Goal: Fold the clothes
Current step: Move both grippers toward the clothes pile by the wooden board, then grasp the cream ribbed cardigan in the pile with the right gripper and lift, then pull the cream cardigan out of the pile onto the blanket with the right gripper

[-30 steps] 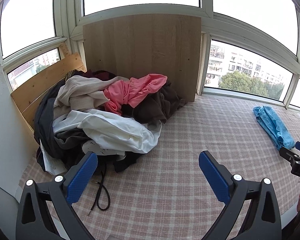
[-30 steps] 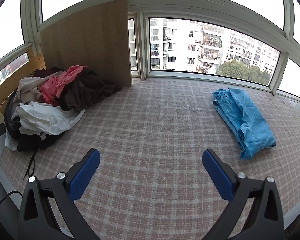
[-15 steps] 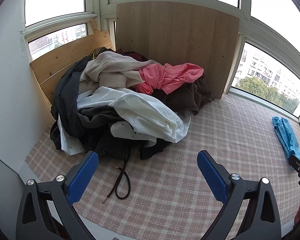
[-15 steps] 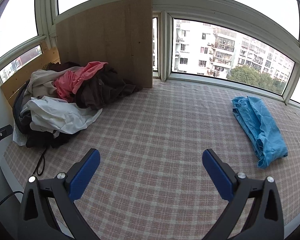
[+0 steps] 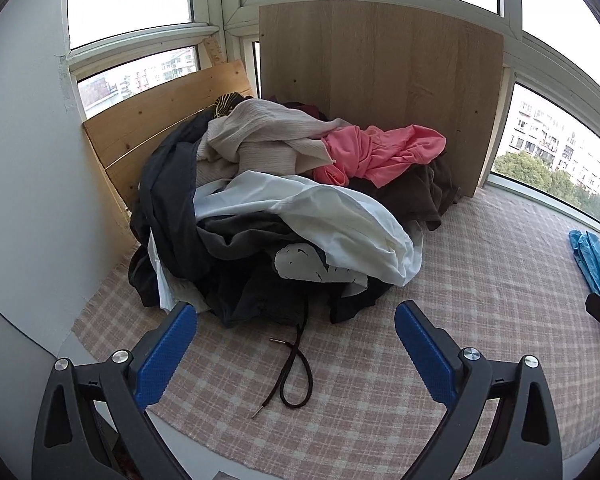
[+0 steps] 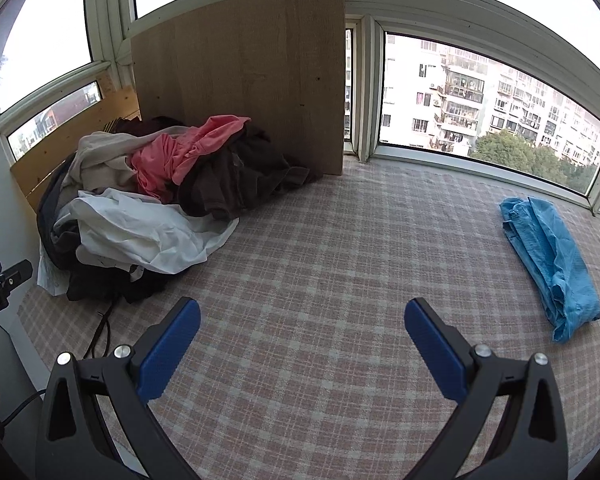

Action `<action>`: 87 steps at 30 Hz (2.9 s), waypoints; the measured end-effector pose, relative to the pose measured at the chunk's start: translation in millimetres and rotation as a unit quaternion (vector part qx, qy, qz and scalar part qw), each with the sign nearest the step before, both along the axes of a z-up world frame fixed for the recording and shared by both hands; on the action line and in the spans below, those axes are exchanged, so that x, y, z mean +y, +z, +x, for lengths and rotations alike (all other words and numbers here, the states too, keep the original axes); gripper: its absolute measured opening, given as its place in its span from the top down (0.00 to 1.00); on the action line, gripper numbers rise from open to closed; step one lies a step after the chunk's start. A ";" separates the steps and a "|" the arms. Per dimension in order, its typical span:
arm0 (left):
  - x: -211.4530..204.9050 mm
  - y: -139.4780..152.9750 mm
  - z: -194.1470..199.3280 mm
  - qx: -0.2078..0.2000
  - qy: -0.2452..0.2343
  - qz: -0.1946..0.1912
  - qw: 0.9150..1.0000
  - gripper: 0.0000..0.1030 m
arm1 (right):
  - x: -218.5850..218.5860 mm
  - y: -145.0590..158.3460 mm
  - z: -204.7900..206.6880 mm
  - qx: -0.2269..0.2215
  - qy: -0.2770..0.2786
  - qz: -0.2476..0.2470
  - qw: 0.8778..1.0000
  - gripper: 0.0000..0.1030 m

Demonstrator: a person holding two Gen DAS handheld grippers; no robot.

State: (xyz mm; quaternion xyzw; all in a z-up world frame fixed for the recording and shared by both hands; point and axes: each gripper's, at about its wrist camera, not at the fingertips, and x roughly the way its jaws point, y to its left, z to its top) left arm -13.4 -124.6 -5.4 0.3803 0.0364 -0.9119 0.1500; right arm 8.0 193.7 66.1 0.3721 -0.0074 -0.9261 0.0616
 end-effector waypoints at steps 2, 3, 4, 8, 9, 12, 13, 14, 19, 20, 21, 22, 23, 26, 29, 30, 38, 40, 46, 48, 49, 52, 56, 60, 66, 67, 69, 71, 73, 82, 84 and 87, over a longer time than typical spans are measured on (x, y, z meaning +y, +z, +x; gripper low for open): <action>-9.3 -1.6 -4.7 -0.008 0.001 -0.006 1.000 0.03 | -5.0 0.5 -2.8 0.002 0.009 -0.005 1.000 0.00; -15.2 -2.7 -6.5 -0.012 0.003 -0.004 1.000 0.03 | -8.0 1.0 -4.0 0.004 0.015 -0.007 1.000 0.00; -22.2 -3.7 -7.6 -0.013 0.006 0.005 1.000 0.03 | -11.0 2.3 -5.0 0.006 0.022 -0.008 1.000 0.00; -47.6 -4.3 -8.5 -0.004 -0.001 0.040 0.999 0.04 | -26.9 11.5 -16.0 0.011 0.063 -0.020 0.998 0.00; -52.6 -3.2 -8.5 -0.002 -0.004 0.043 0.999 0.04 | -33.5 14.5 -22.0 0.009 0.076 -0.024 0.997 0.00; -68.1 5.9 -8.2 0.011 -0.004 0.030 0.999 0.04 | -59.9 25.1 -42.5 0.005 0.112 -0.039 0.993 0.00; -74.2 10.8 -9.2 0.014 -0.002 0.020 1.000 0.05 | -70.6 30.5 -48.1 0.010 0.127 -0.040 0.991 0.00; -80.4 15.7 -10.1 0.018 0.000 0.010 1.000 0.07 | -81.6 36.6 -52.9 0.019 0.142 -0.040 0.989 0.00; -120.6 38.4 -10.8 0.049 0.020 0.027 0.998 0.13 | -155.6 62.9 -80.4 0.044 0.218 -0.028 0.974 0.00; -127.4 41.5 -10.5 0.055 0.023 0.030 0.998 0.12 | -172.6 66.4 -88.5 0.042 0.233 -0.030 0.971 0.00; -133.3 43.7 -10.6 0.060 0.027 0.031 0.997 0.12 | -188.6 68.4 -96.8 0.038 0.247 -0.029 0.968 0.00; -137.3 43.8 -11.6 0.061 0.030 0.026 0.997 0.12 | -206.8 69.7 -106.9 0.033 0.262 -0.027 0.964 0.00; -141.0 43.6 -12.6 0.062 0.032 0.021 0.997 0.12 | -226.0 70.9 -117.5 0.029 0.273 -0.020 0.961 0.00; -147.9 39.0 -16.2 0.062 0.034 0.009 0.997 0.12 | -279.1 68.6 -144.0 0.026 0.299 0.009 0.954 0.00; -154.7 31.3 -23.1 0.059 0.037 0.010 0.998 0.12 | -325.4 53.9 -172.1 0.015 0.315 0.036 0.948 0.00; -157.1 28.4 -25.6 0.057 0.038 0.011 0.998 0.12 | -338.0 46.4 -181.7 0.009 0.322 0.041 0.946 0.00; -173.8 2.9 -41.7 0.037 0.054 0.012 0.998 0.12 | -400.7 -11.0 -232.2 -0.043 0.353 0.053 0.933 0.17; -177.9 -3.9 -43.6 0.030 0.060 0.015 0.998 0.12 | -406.5 -22.5 -240.2 -0.061 0.356 0.073 0.929 0.60; -186.3 -17.6 -45.5 0.015 0.071 0.018 0.997 0.12 | -384.1 22.0 -259.7 -0.050 0.340 0.005 0.939 0.78; -187.4 -19.4 -45.8 0.013 0.072 0.018 0.997 0.12 | -380.4 59.1 -263.3 -0.022 0.335 -0.013 0.942 0.81; -187.8 -19.9 -45.8 0.012 0.072 0.019 0.997 0.12 | -379.5 80.2 -263.8 -0.003 0.334 -0.021 0.942 0.82; -186.4 -16.2 -43.7 0.015 0.070 0.019 0.997 0.12 | -368.5 159.2 -254.5 0.067 0.331 -0.063 0.939 0.85; -180.4 -4.8 -36.2 0.027 0.063 0.008 0.998 0.12 | -355.4 242.6 -224.4 0.124 0.334 -0.067 0.932 0.85; -175.4 8.3 -29.9 0.037 0.059 0.005 0.998 0.12 | -305.9 307.3 -189.4 0.197 0.314 -0.103 0.923 0.85; -157.9 30.5 -22.3 0.050 0.032 -0.013 0.998 0.12 | -199.0 387.5 -138.0 0.262 0.252 -0.112 0.925 0.85; -153.9 35.0 -20.7 0.054 0.025 -0.015 0.998 0.11 | -174.9 391.5 -123.5 0.273 0.237 -0.104 0.927 0.85; -144.5 40.5 -19.8 0.060 0.007 -0.018 0.998 0.11 | -123.9 396.5 -96.0 0.292 0.204 -0.091 0.930 0.85; -134.1 44.7 -21.0 0.063 -0.012 -0.021 0.998 0.11 | -63.1 385.3 -68.1 0.288 0.156 -0.095 0.940 0.85; -121.0 46.3 -25.4 0.061 -0.035 -0.026 0.997 0.11 | -1.7 371.8 -39.1 0.278 0.106 -0.099 0.949 0.85; -38.6 42.2 -46.2 0.037 -0.160 -0.045 0.985 0.11 | 212.9 158.9 35.5 0.026 -0.176 -0.023 0.984 0.72; -16.5 34.4 -51.0 0.025 -0.194 -0.045 0.980 0.11 | 240.3 76.1 36.7 -0.097 -0.192 -0.043 0.976 0.70; 19.6 22.8 -59.9 0.005 -0.246 -0.058 0.968 0.11 | 257.3 -15.9 43.0 -0.203 -0.186 -0.060 0.959 0.70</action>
